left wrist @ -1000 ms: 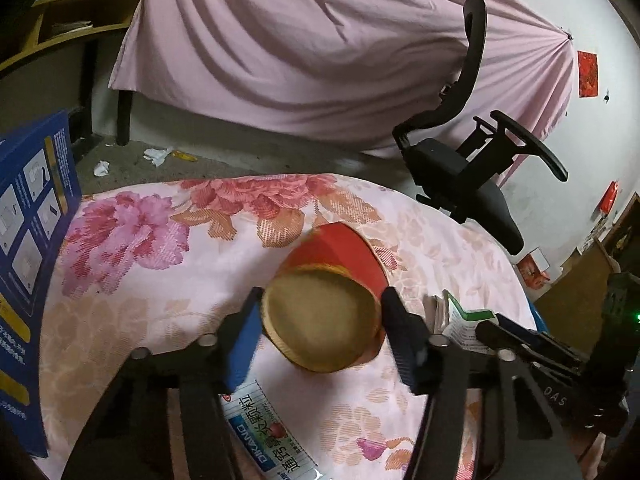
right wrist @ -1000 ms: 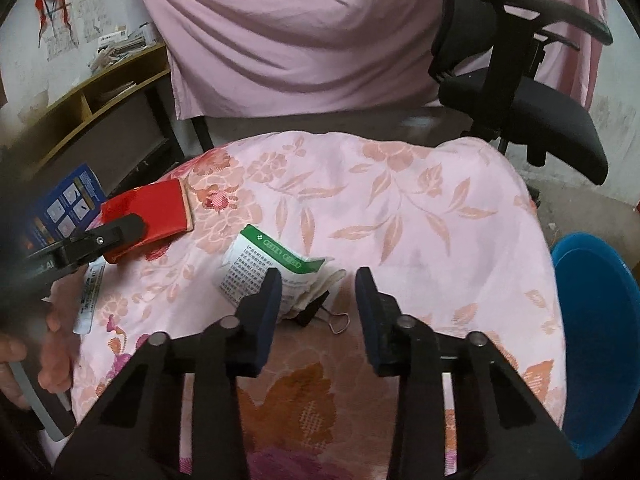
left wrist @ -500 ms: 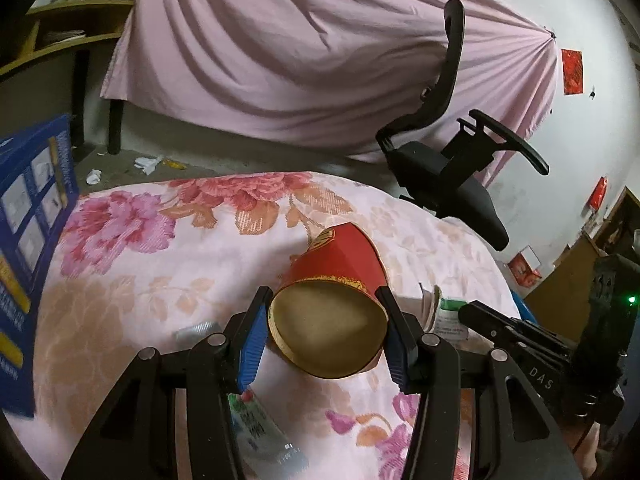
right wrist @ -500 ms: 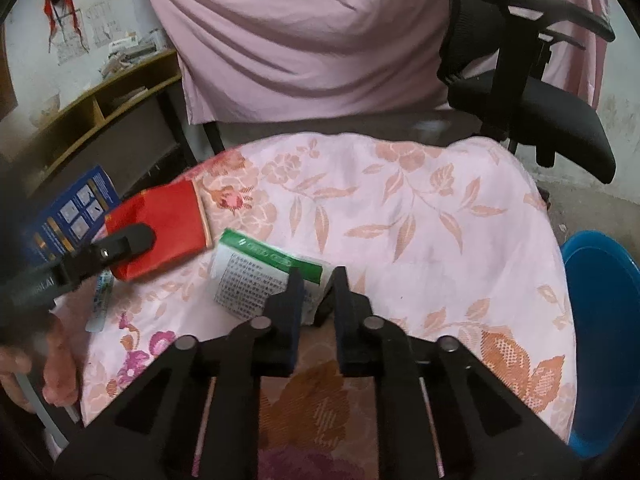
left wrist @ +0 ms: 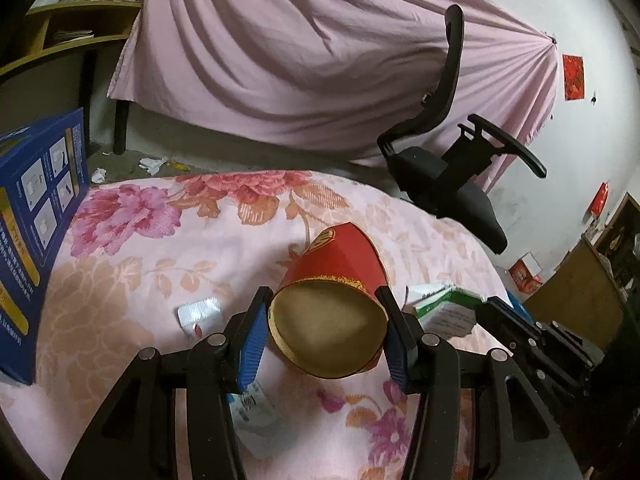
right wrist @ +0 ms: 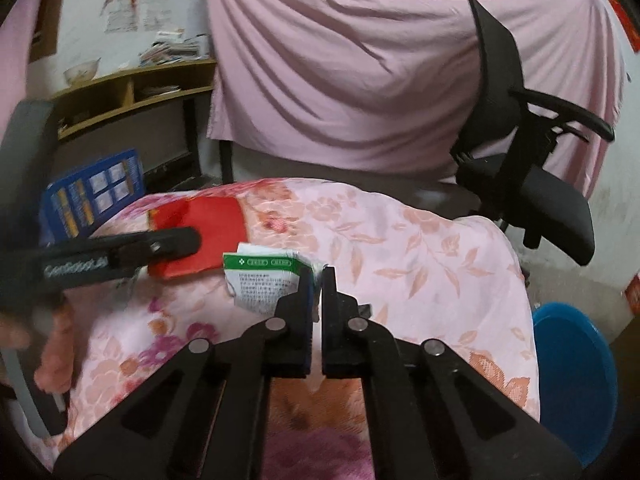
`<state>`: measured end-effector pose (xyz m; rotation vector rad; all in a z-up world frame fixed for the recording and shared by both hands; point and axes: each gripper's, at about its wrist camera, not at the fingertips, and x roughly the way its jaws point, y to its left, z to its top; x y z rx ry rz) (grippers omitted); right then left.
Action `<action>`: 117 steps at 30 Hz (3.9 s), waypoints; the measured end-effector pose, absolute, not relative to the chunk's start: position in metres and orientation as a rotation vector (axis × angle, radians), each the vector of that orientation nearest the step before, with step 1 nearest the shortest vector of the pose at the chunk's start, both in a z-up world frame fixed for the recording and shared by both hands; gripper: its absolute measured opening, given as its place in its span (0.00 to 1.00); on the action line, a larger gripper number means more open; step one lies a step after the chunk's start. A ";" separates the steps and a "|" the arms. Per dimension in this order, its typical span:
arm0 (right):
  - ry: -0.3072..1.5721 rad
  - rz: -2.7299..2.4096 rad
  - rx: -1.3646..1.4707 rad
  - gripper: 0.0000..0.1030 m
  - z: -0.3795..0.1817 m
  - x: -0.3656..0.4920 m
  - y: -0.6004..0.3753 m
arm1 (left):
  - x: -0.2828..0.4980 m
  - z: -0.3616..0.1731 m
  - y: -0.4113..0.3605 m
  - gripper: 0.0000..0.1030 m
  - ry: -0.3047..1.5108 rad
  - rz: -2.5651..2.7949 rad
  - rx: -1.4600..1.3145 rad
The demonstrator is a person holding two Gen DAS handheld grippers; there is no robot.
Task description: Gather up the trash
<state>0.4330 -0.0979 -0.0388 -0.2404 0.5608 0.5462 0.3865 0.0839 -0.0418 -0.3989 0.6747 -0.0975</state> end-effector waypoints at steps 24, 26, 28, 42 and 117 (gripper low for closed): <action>0.750 0.642 -0.263 0.64 -0.057 0.437 -0.090 | 0.377 -0.046 0.078 0.44 0.740 -0.106 -0.365; 0.743 0.632 -0.302 0.68 -0.057 0.433 -0.088 | 0.376 -0.045 0.077 0.44 0.740 -0.108 -0.357; 0.739 0.630 -0.328 0.71 -0.058 0.432 -0.086 | 0.374 -0.045 0.078 0.44 0.739 -0.103 -0.357; 0.745 0.562 -0.430 0.75 -0.065 0.438 -0.066 | 0.358 -0.044 0.095 0.44 0.719 0.001 -0.365; 0.457 0.026 0.365 0.34 -0.018 0.414 -0.398 | 0.427 0.026 -0.239 0.44 0.572 -0.412 -0.065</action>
